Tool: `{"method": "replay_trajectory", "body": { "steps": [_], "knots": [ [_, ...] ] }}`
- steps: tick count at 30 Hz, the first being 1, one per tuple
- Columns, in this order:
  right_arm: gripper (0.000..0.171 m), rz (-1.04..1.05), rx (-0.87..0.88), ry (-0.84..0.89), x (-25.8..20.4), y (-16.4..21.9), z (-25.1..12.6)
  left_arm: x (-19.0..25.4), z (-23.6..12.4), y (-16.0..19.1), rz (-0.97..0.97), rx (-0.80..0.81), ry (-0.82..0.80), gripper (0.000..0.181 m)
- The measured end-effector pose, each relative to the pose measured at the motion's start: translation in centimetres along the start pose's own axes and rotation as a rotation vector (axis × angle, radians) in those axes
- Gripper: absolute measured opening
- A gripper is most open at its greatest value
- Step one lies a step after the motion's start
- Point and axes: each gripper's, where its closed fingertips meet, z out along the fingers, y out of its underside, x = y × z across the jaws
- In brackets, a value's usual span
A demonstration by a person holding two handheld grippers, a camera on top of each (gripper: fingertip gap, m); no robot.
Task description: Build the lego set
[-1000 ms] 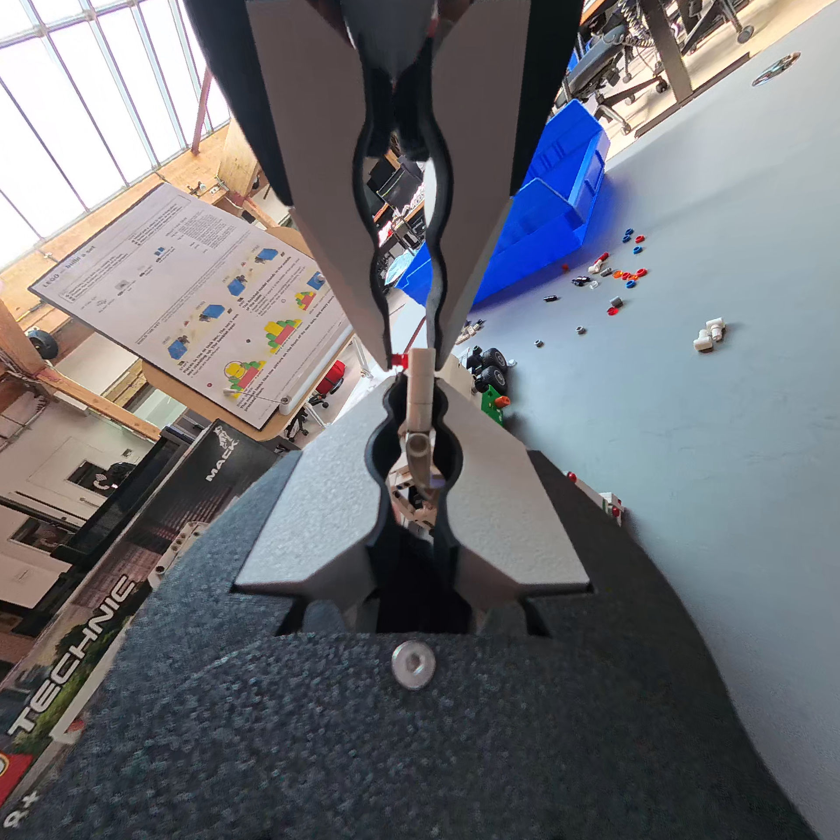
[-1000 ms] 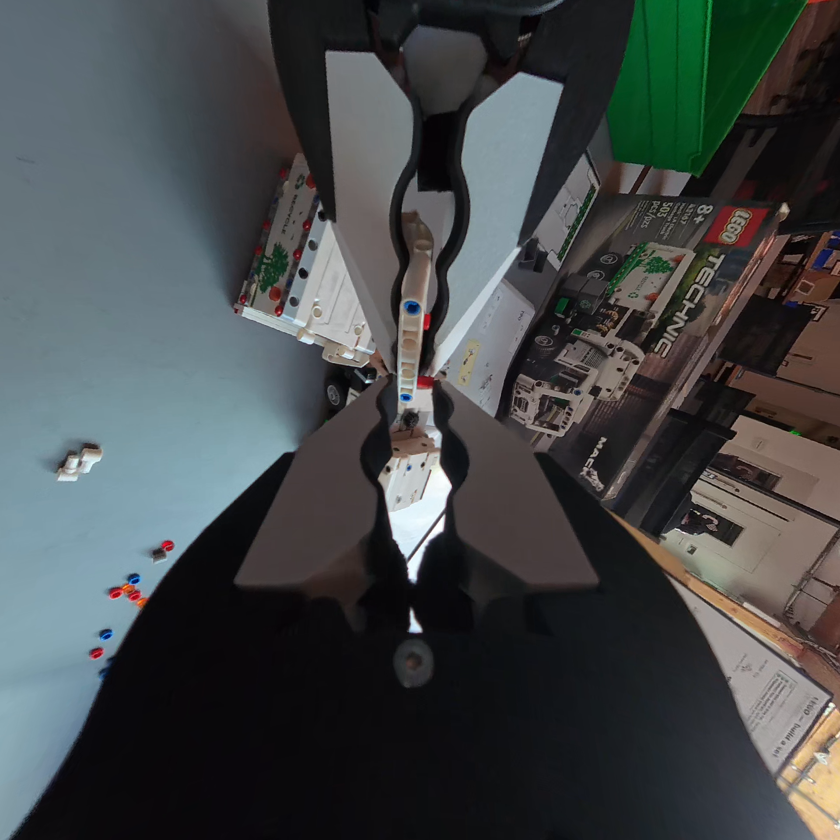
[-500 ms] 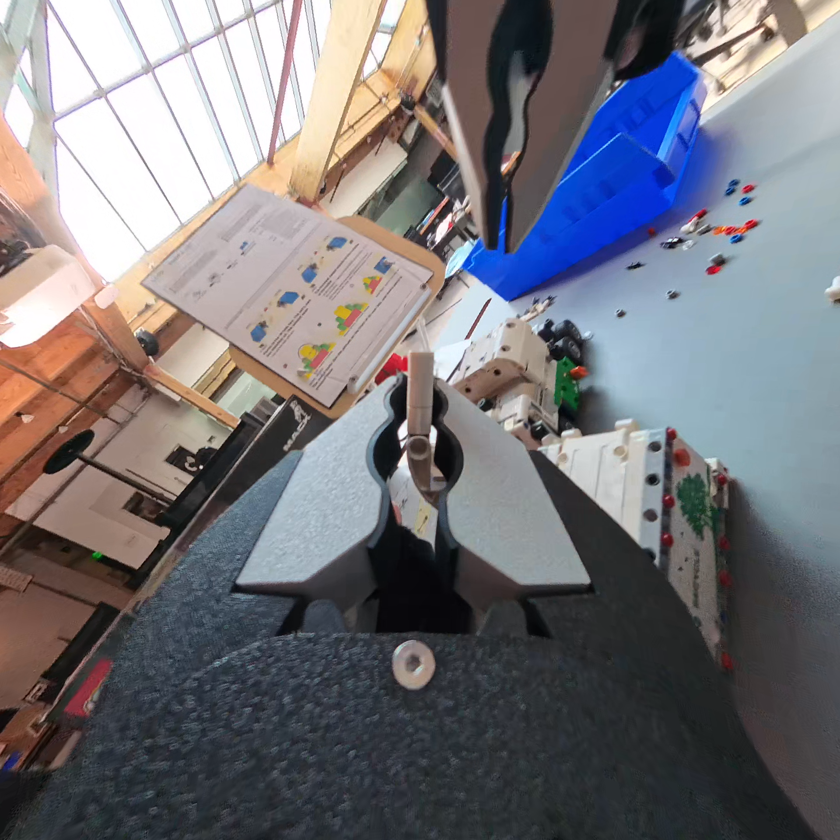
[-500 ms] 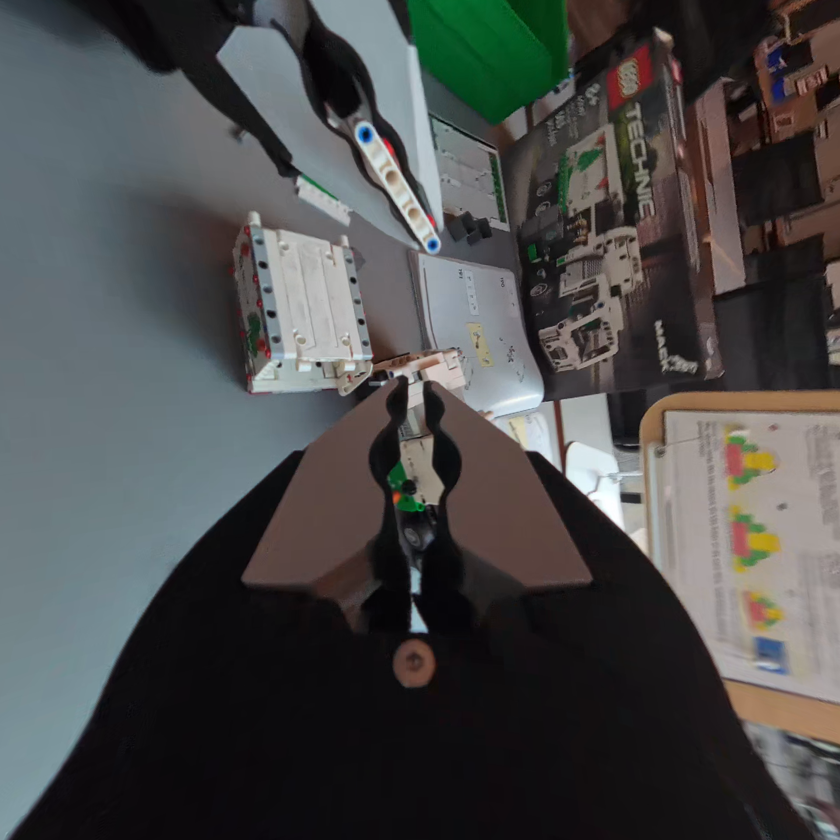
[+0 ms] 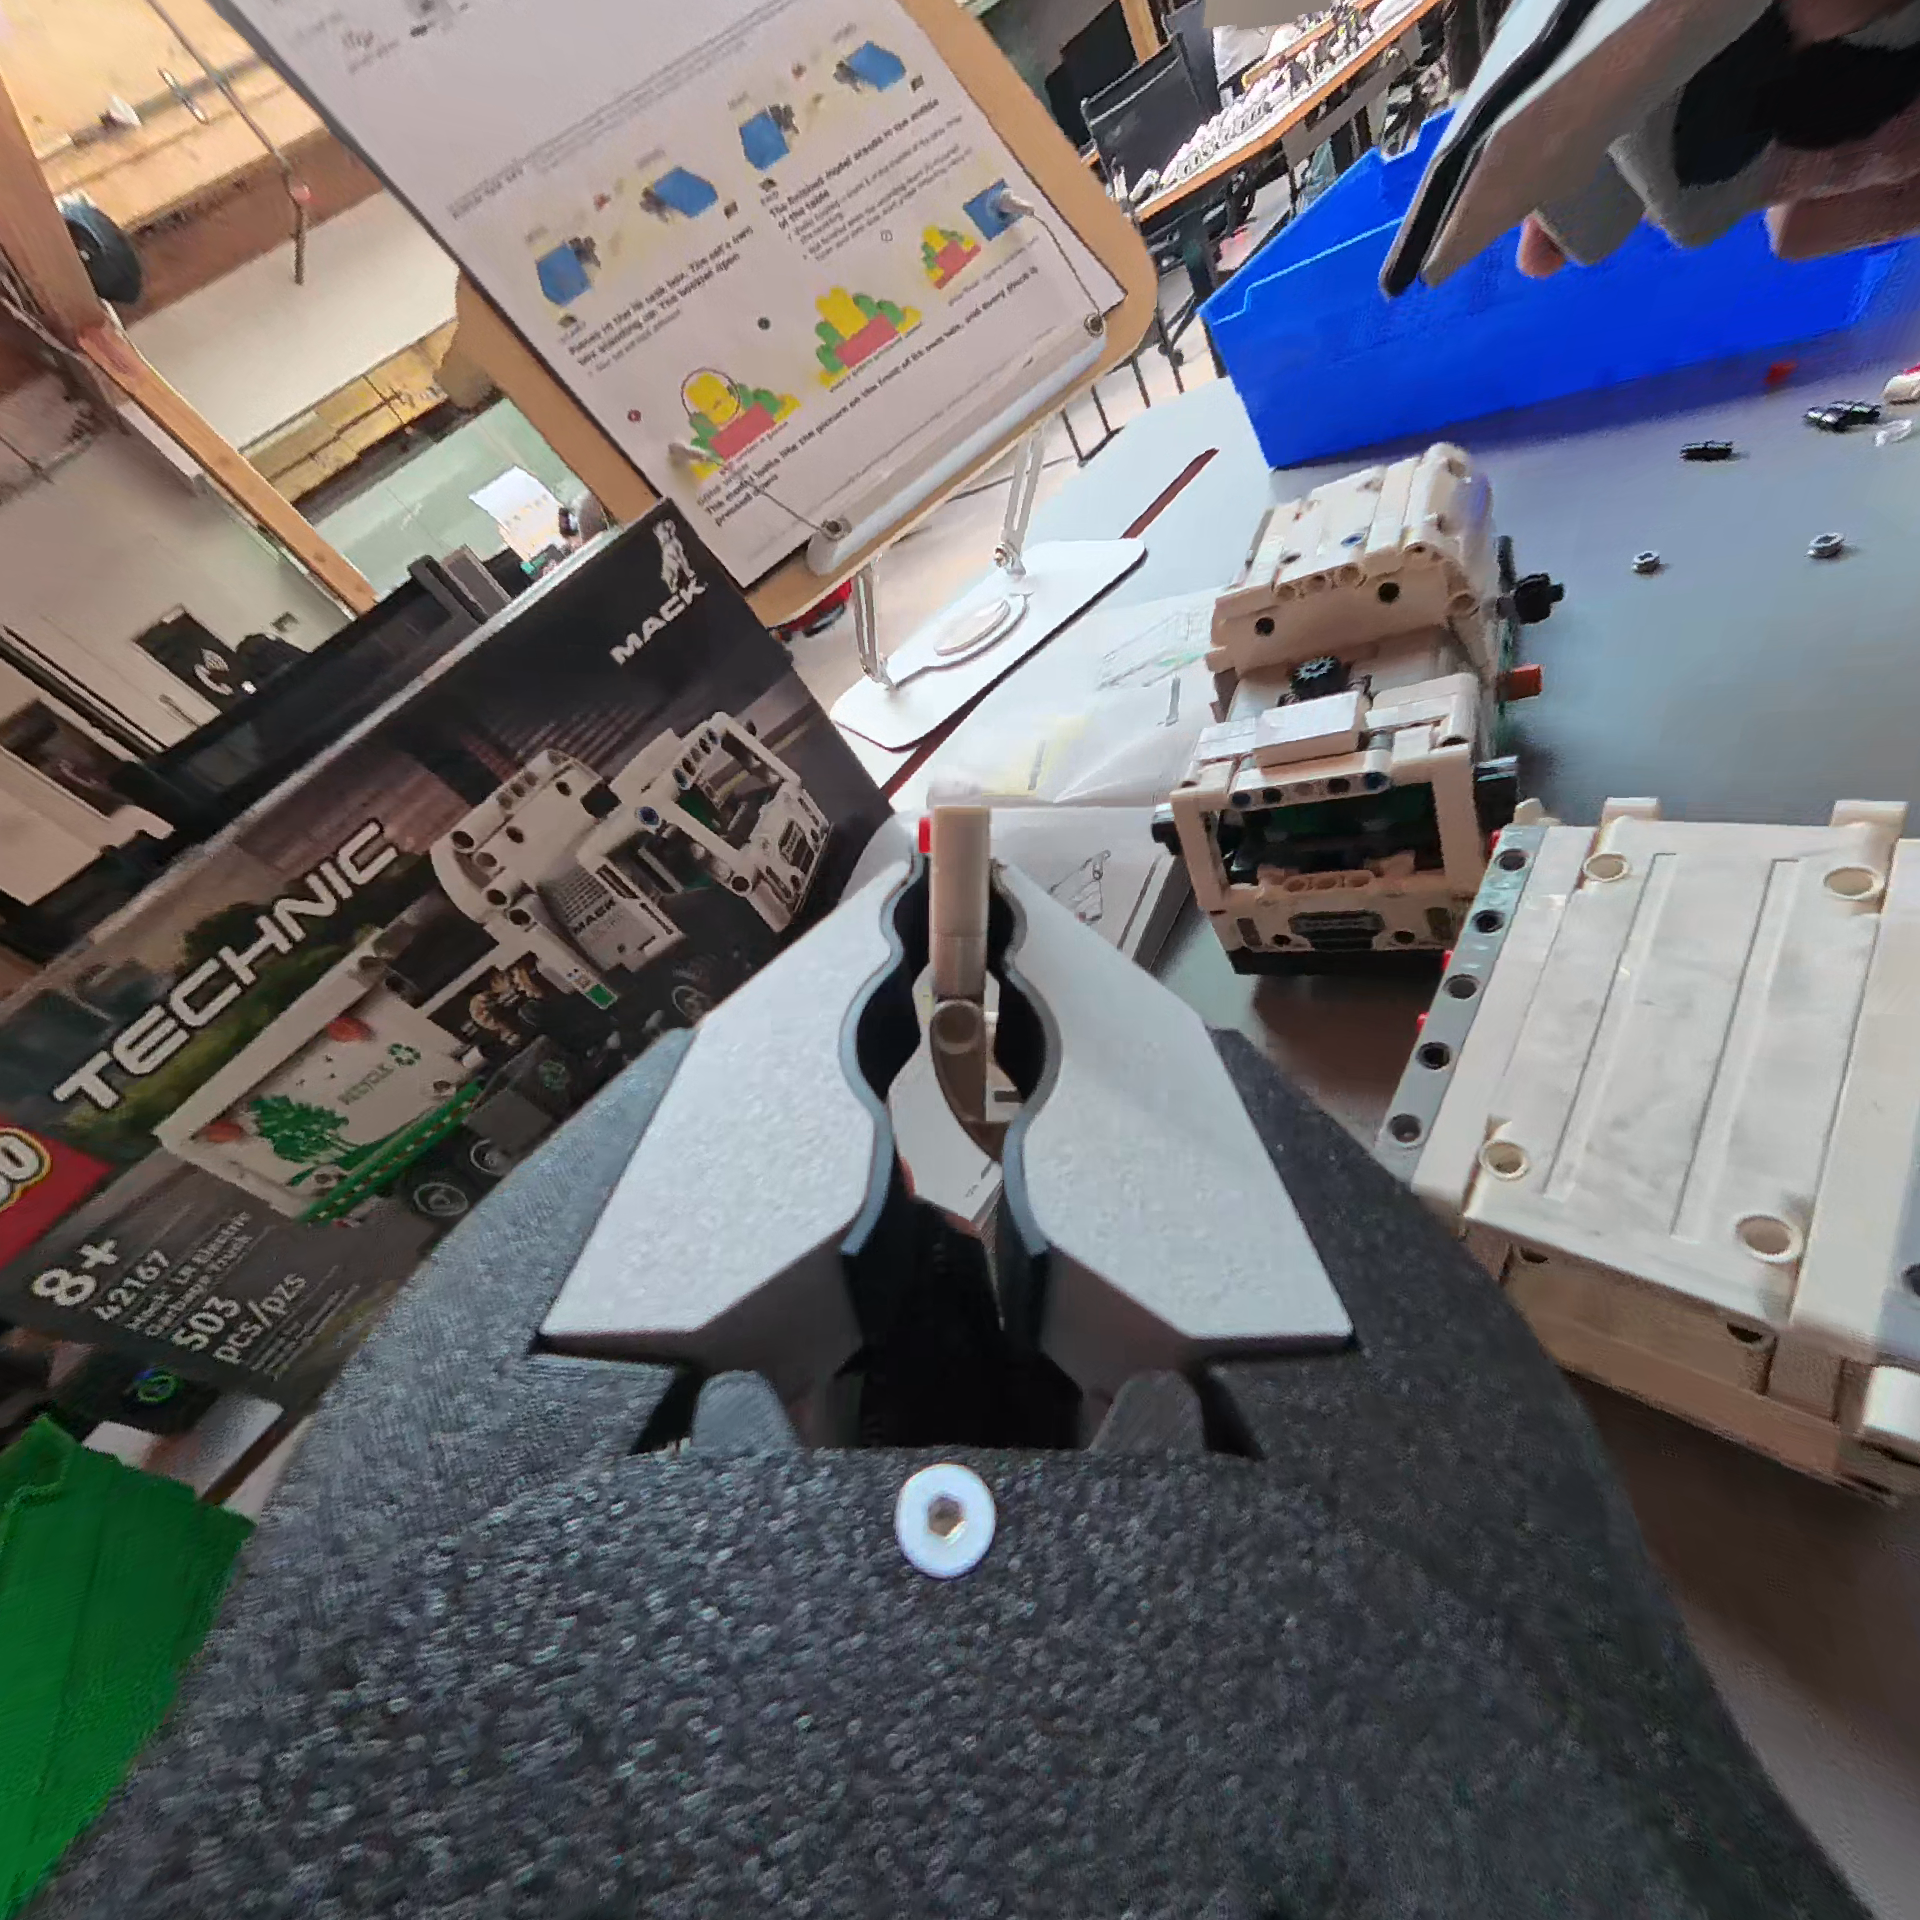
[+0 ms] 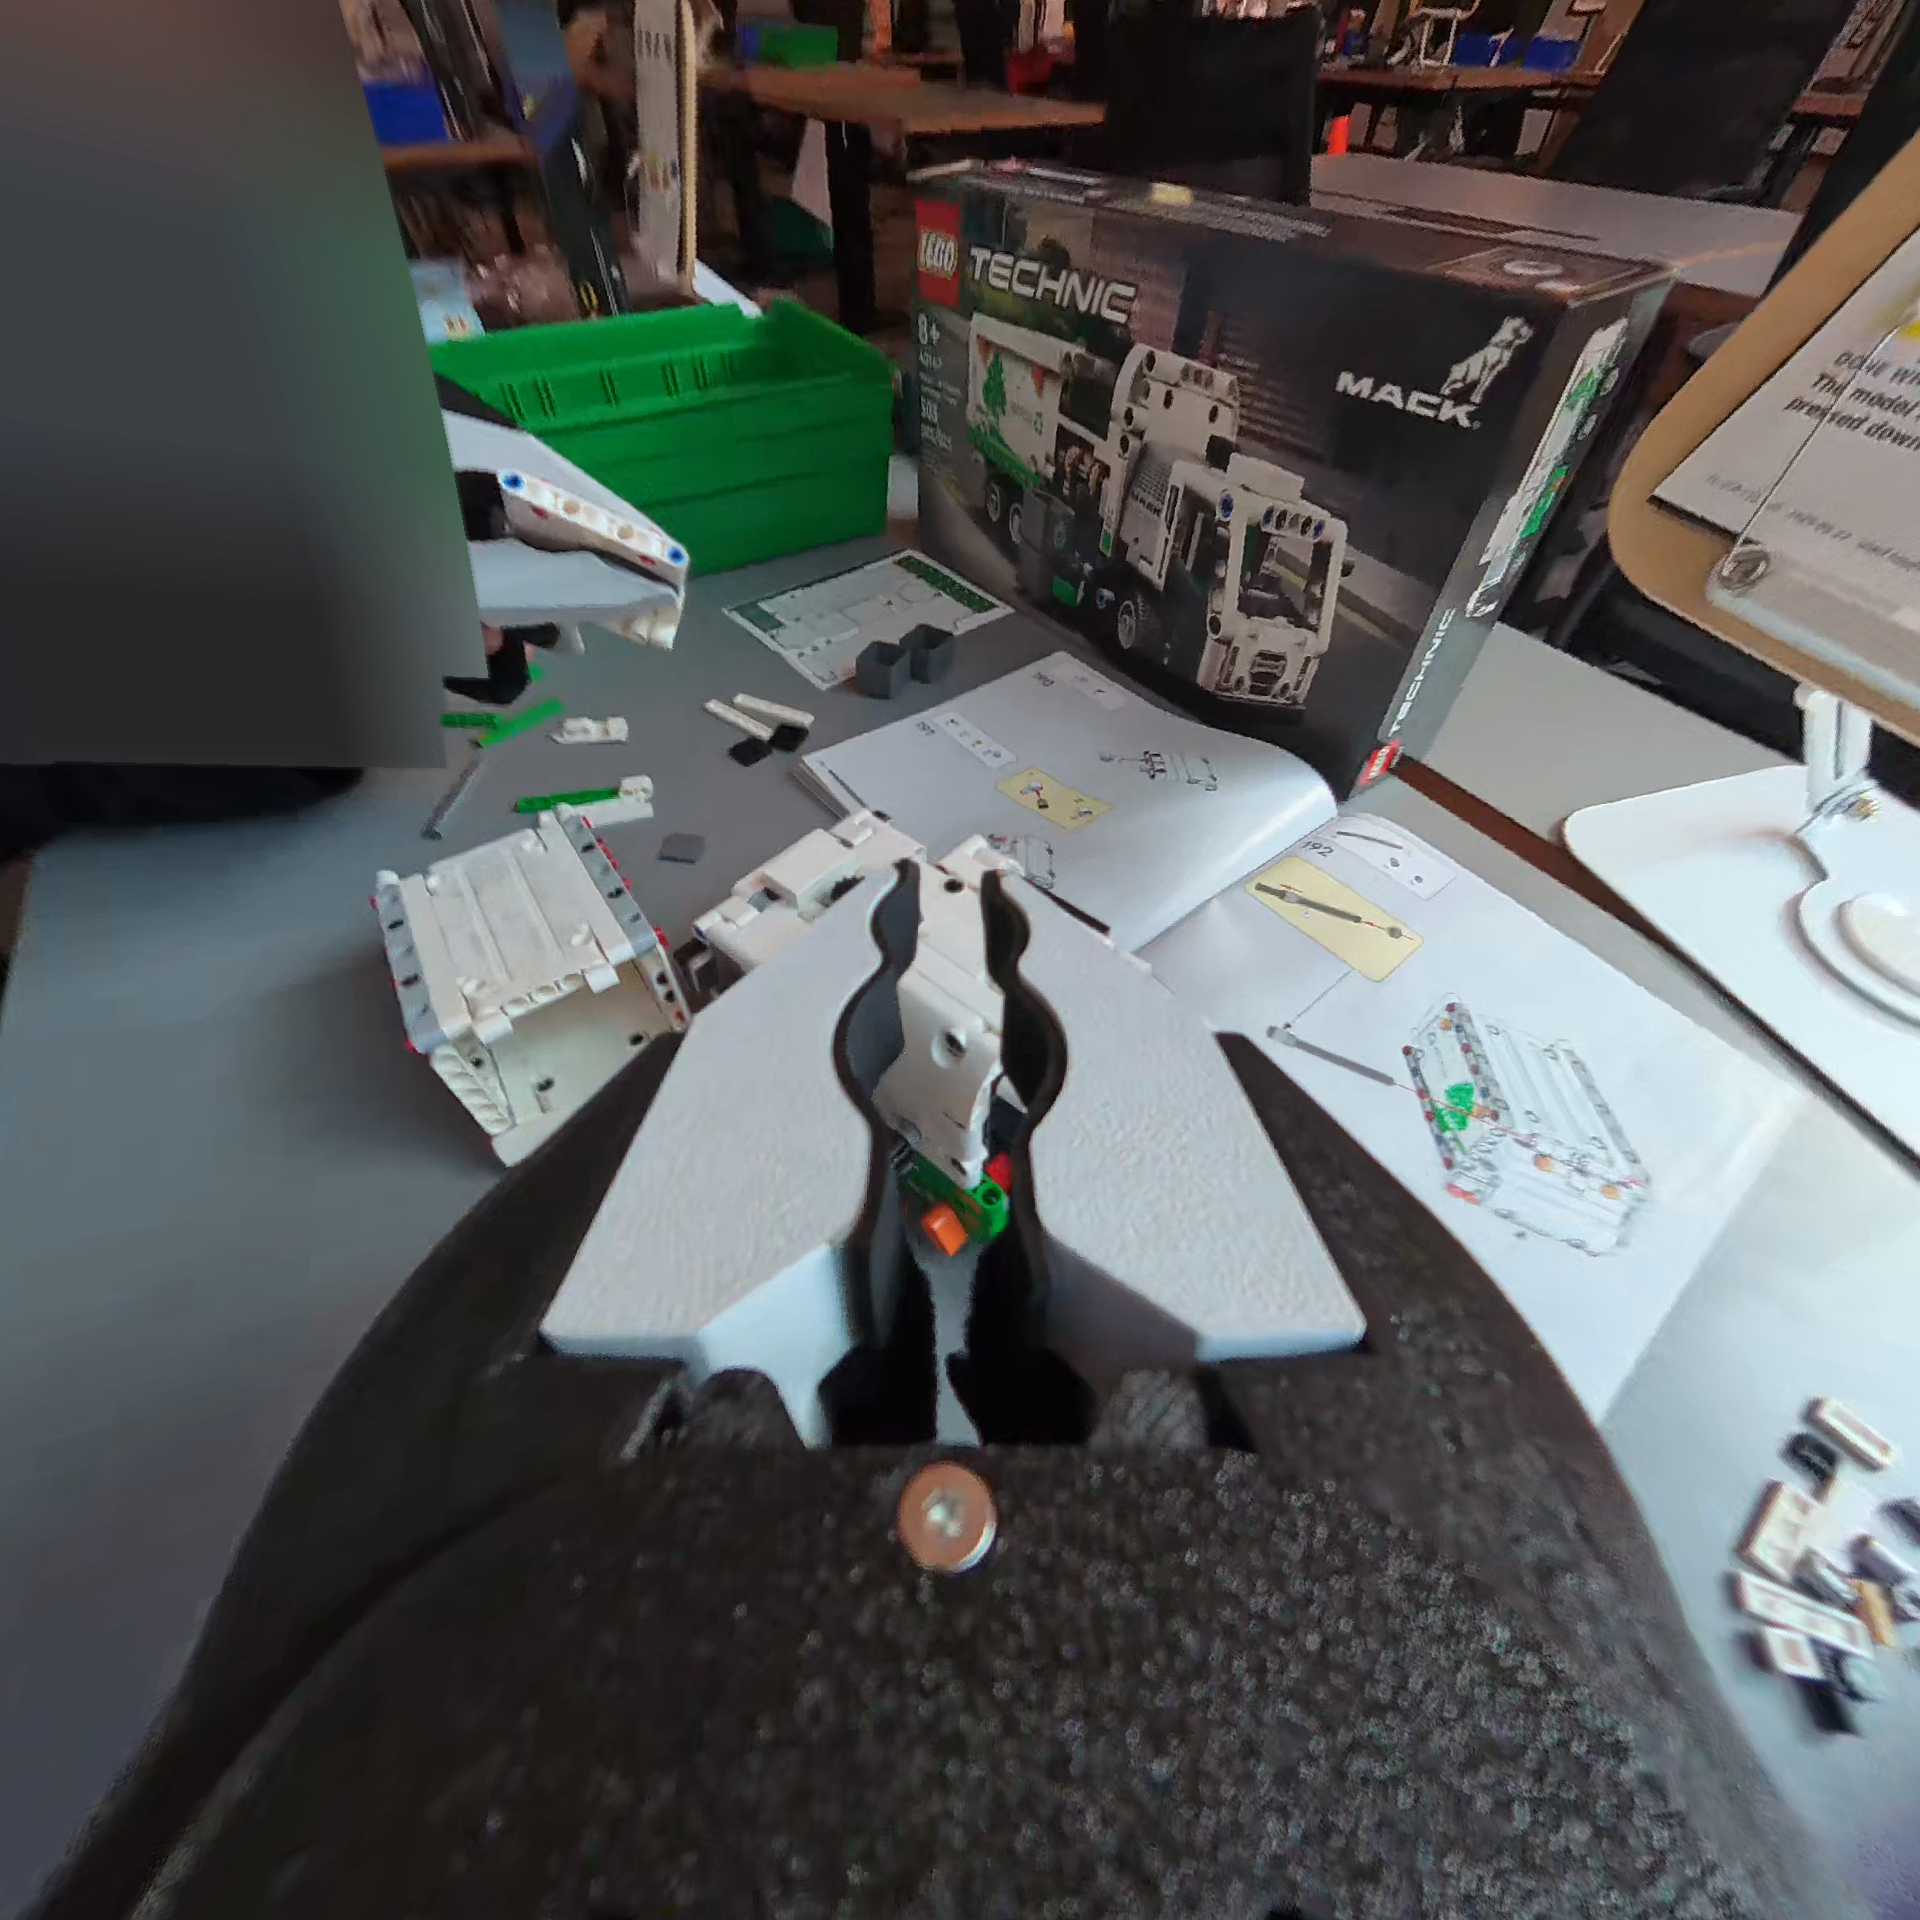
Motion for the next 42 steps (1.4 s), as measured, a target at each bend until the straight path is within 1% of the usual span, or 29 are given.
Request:
{"method": "replay_trajectory", "body": {
  "steps": [3,6,10,12,15,17,19,21,24,25,27,28,30,34,39,42],
  "knots": [
    [0.012,0.155,0.082,-0.082,0.0,-0.3,-1.0,-0.5,0.0,0.5,-0.040,-0.029,0.003,0.005],
    [0.013,0.191,0.111,-0.105,0.1,-0.5,-1.8,0.0,-0.1,0.4,-0.059,-0.028,0.042,0.005],
    [0.013,0.082,0.076,-0.034,0.7,0.0,-1.8,0.8,-0.2,-0.1,-0.033,-0.024,0.081,0.005],
    [0.013,0.022,0.056,-0.013,0.6,0.3,-1.8,1.0,-0.2,-0.3,-0.055,-0.025,0.098,0.005],
    [0.015,-0.007,0.030,-0.007,0.2,0.7,-1.7,1.3,-0.4,-0.7,-0.091,-0.015,0.121,0.005],
    [0.020,-0.015,0.001,-0.037,-0.6,1.0,-2.0,1.3,-0.7,-1.3,-0.103,0.003,0.125,0.005],
    [0.021,-0.025,-0.031,-0.088,-1.8,1.2,-2.6,1.6,-1.2,-2.3,-0.108,0.034,0.133,0.005],
    [0.025,-0.062,-0.149,-0.137,-3.7,3.2,-3.8,2.5,-1.8,-3.8,-0.104,0.072,0.160,0.005],
    [0.027,-0.123,-0.369,-0.201,-8.0,9.2,-5.9,4.4,-2.9,-6.4,-0.060,0.161,0.205,0.005],
    [0.027,-0.131,-0.415,-0.238,-9.9,11.0,-6.7,5.3,-3.2,-7.3,-0.045,0.188,0.228,0.005],
    [0.024,-0.139,-0.465,-0.218,-11.7,13.5,-8.3,7.2,-3.7,-8.5,-0.027,0.230,0.277,0.005],
    [0.020,-0.129,-0.467,-0.194,-12.1,14.0,-8.9,8.4,-3.8,-8.9,-0.026,0.243,0.310,0.005],
    [0.019,-0.104,-0.469,-0.153,-12.7,14.7,-9.4,10.7,-4.0,-9.5,-0.019,0.255,0.384,0.005],
    [0.018,-0.165,-0.494,-0.059,-11.8,16.1,-9.6,15.0,-4.7,-10.0,-0.019,0.267,0.520,0.005],
    [0.018,-0.168,-0.438,-0.129,-11.4,16.9,-9.1,19.2,-5.7,-9.6,-0.023,0.259,0.678,0.005],
    [0.018,-0.173,-0.429,-0.192,-11.7,17.0,-8.9,21.0,-5.9,-9.5,-0.048,0.243,0.745,0.005]
  ]
}}
